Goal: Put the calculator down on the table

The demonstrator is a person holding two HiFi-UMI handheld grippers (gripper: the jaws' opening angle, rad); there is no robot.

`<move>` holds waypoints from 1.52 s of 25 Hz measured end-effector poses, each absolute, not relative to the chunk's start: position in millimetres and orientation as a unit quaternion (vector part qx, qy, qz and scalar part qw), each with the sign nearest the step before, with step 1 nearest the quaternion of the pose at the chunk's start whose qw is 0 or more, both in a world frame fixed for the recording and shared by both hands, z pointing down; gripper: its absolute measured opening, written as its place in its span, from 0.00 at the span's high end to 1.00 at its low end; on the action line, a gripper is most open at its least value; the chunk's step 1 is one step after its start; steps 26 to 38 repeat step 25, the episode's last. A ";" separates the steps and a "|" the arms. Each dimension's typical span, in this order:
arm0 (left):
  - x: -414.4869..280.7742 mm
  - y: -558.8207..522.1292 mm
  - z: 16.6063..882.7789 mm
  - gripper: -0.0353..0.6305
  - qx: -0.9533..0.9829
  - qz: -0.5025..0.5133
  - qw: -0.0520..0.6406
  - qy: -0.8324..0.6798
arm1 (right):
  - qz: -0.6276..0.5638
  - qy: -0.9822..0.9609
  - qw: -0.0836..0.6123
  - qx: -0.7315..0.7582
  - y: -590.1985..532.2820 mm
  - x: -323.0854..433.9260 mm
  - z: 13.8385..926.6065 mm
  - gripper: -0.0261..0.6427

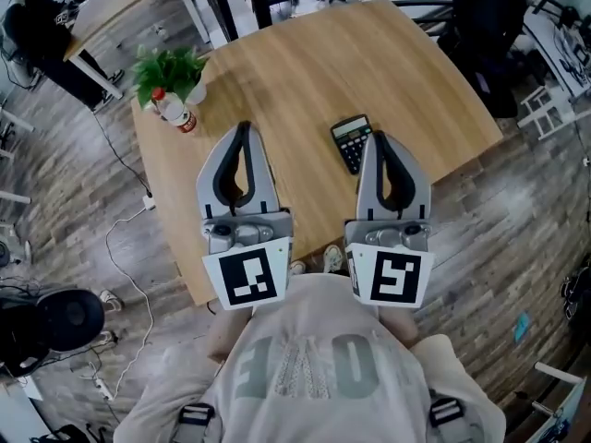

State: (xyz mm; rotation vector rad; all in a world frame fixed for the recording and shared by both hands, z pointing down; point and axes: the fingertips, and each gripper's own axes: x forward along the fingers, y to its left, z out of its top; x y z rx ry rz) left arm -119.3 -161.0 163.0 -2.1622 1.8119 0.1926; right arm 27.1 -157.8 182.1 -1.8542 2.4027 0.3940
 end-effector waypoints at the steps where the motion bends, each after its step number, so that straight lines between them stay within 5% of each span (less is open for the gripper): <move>1: -121.1 -159.5 162.5 0.93 -0.754 0.066 0.160 0.633 | 0.128 0.784 0.039 -0.606 -156.8 25.1 182.5 0.93; 38: -124.3 -157.2 165.3 0.93 -0.759 0.072 0.164 0.626 | 0.128 0.778 0.006 -0.615 -153.6 33.9 196.2 0.93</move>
